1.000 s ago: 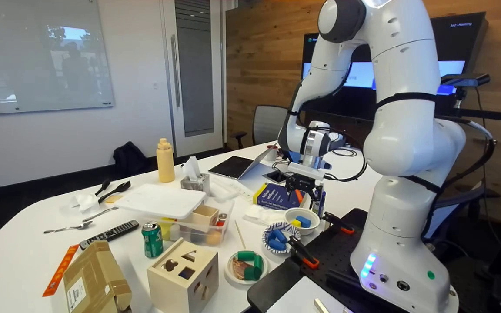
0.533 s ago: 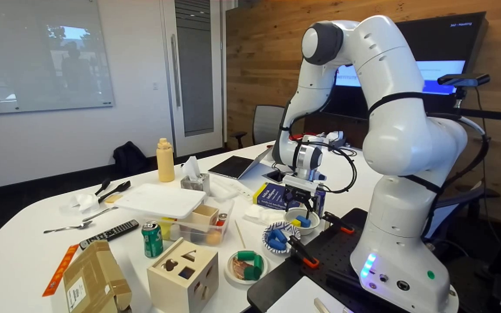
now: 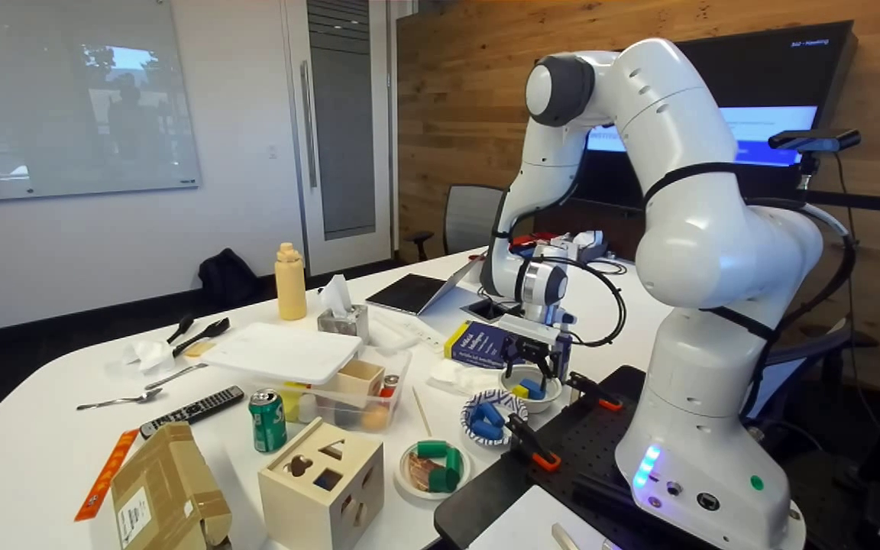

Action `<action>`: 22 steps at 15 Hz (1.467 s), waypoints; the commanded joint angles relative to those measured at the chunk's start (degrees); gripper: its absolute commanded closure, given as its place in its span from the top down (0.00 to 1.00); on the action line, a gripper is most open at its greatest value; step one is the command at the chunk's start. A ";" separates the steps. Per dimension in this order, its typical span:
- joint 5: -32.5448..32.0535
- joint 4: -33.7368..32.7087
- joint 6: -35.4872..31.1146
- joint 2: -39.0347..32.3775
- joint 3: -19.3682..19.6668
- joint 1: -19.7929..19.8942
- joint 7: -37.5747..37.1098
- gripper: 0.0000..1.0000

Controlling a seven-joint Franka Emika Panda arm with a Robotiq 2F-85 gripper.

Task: Put the yellow block in the wooden box

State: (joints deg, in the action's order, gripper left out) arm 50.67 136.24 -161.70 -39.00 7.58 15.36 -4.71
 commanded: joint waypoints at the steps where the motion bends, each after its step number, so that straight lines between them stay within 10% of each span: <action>1: 2.33 -0.45 -1.92 -1.51 -1.66 0.63 0.41 1.00; 3: 2.86 -0.48 -2.34 -2.10 -2.06 0.60 0.41 0.98; 4: 3.03 -0.48 -2.58 -2.32 -2.23 0.56 0.43 0.74; 14: 3.37 0.43 -5.77 -1.14 -3.16 0.12 0.54 0.09; 22: -4.95 16.47 -6.65 18.18 0.15 -12.69 -4.68 0.09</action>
State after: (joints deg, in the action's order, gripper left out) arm 51.20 143.63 -166.62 -31.07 5.43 8.78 -4.81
